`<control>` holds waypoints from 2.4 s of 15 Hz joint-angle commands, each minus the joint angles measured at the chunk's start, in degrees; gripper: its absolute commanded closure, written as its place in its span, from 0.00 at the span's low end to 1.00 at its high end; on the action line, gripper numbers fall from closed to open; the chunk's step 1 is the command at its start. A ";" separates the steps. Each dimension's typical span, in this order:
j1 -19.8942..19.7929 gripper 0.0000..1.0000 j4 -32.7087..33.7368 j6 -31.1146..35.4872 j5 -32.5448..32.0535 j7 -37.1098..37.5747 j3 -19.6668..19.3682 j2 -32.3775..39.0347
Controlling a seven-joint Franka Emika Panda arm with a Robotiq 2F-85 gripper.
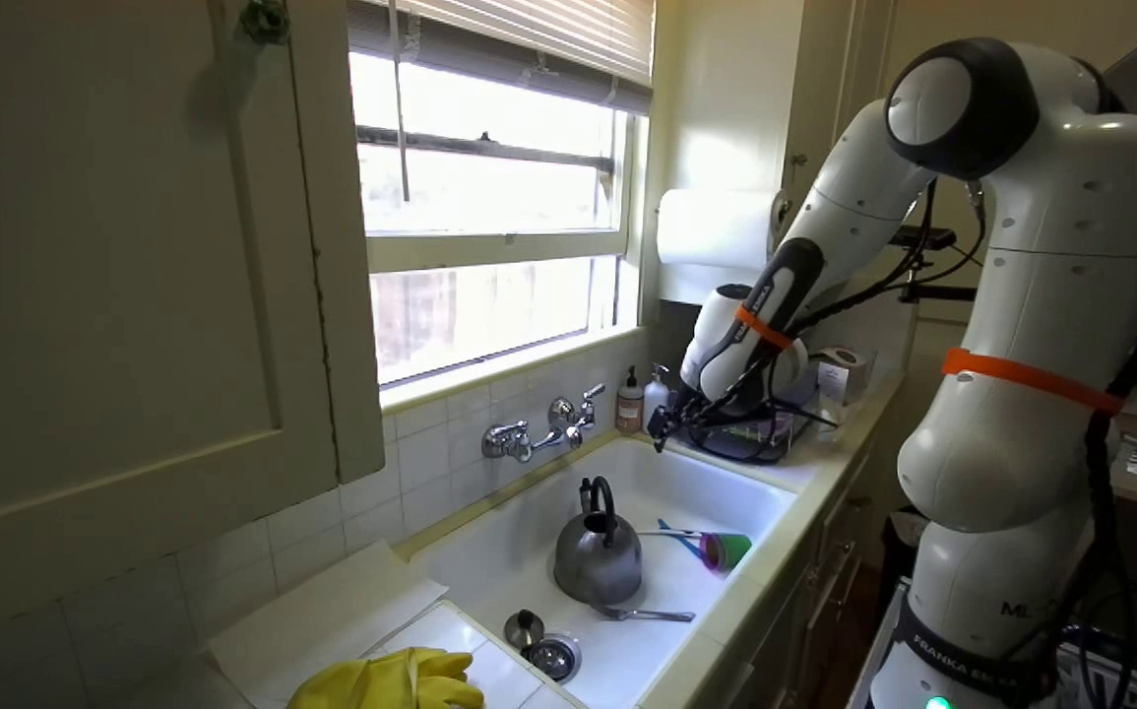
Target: Move the tap nozzle to the right then open the right tap faucet
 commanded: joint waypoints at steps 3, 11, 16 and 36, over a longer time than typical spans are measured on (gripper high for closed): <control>-0.93 0.00 3.80 12.00 6.87 -4.92 4.51 13.38; -10.87 0.00 10.31 11.43 4.49 -6.46 11.77 21.14; -10.91 0.00 14.50 9.59 4.15 -9.36 11.48 23.36; -1.60 0.12 22.50 1.48 20.56 -18.42 11.57 29.33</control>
